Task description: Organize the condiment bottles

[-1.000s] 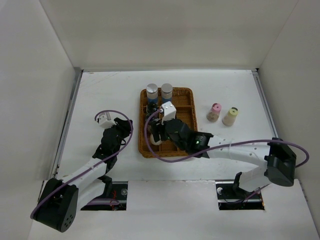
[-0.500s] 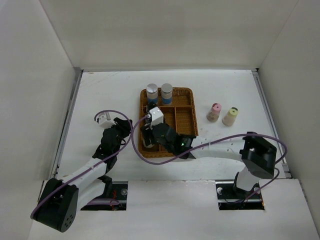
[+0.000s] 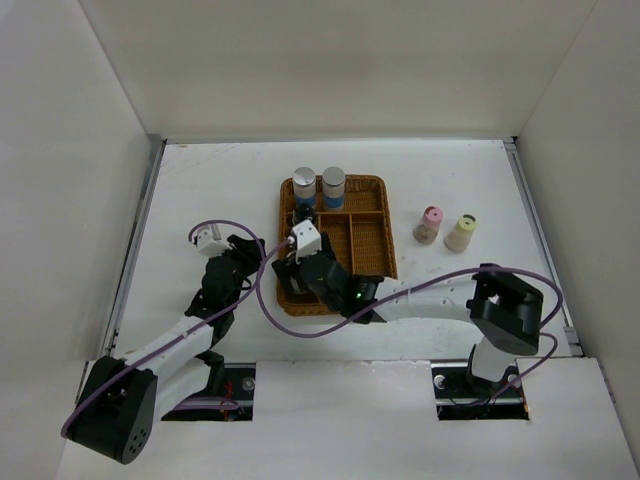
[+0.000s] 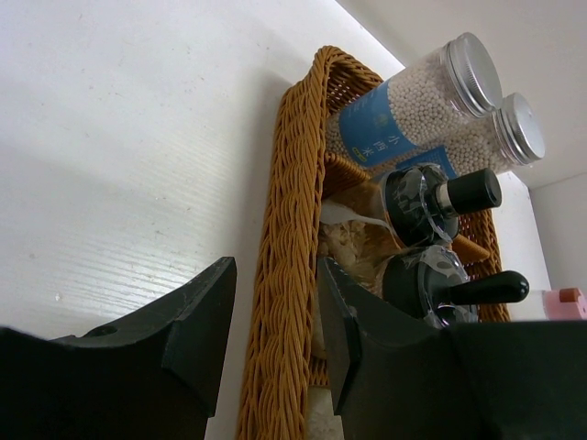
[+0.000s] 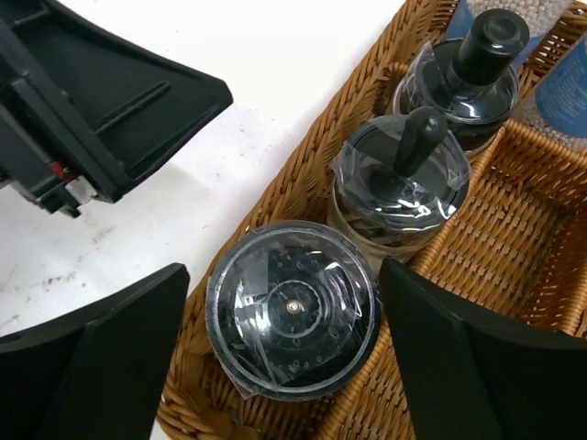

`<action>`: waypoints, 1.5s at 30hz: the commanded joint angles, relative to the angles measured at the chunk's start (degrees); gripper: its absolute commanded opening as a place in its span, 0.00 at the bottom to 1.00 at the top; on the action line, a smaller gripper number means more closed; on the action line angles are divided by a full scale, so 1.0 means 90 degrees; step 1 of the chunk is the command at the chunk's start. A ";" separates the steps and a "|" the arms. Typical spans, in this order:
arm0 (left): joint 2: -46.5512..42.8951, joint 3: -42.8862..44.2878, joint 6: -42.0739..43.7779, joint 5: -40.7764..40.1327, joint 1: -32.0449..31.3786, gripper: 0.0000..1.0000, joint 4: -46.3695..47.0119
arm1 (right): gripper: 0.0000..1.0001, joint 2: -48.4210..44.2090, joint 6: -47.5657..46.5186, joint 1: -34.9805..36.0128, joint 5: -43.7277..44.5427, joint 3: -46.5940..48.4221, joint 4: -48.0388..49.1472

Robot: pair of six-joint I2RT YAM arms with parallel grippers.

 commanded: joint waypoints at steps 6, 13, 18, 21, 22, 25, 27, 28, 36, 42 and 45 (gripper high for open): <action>0.0009 -0.0042 -0.0049 -0.0062 0.0016 0.39 0.0384 | 0.93 -0.1343 0.0161 0.0075 -0.0043 -0.0587 0.0370; -0.0011 -0.0042 -0.0059 -0.0043 -0.0004 0.39 0.0384 | 0.59 -0.2613 0.0747 -0.0918 -0.0375 -0.1564 0.0301; -0.0030 -0.0042 -0.0059 -0.0042 -0.0023 0.42 0.0394 | 0.34 -0.2859 0.1235 -0.2460 -0.0229 -0.1517 -0.0517; -0.0011 -0.0061 -0.0079 0.0016 0.0026 0.42 0.0394 | 0.39 -0.2723 0.1246 -0.3290 -0.0025 -0.1351 -0.0792; -0.0040 -0.0061 -0.0089 0.0035 0.0026 0.42 0.0384 | 0.41 -0.2654 0.1159 -0.3526 0.0102 -0.1302 -0.0802; -0.0079 -0.0071 -0.0050 -0.0033 -0.0013 0.42 0.0394 | 0.47 -0.2450 0.0993 -0.4151 0.0337 -0.1165 -0.0870; 0.0018 -0.0071 -0.0088 -0.0014 0.0016 0.42 0.0394 | 0.55 -0.2283 0.0934 -0.4522 0.0338 -0.1077 -0.0958; 0.0028 -0.0071 -0.0089 0.0006 0.0035 0.42 0.0384 | 0.62 -0.2196 0.0895 -0.4689 0.0328 -0.1029 -0.1017; 0.0116 -0.0042 -0.0108 -0.0004 -0.0023 0.45 0.0394 | 0.75 -0.1834 0.0826 -0.5383 0.0153 -0.0911 -0.1320; 0.0146 -0.0061 -0.0128 0.0016 -0.0023 0.45 0.0482 | 0.74 -0.1609 0.0894 -0.5491 -0.0053 -0.0872 -0.1340; 0.0068 -0.0090 -0.0108 -0.0043 -0.0033 0.45 0.0482 | 0.71 -0.1453 0.0924 -0.5491 -0.0121 -0.0833 -0.1330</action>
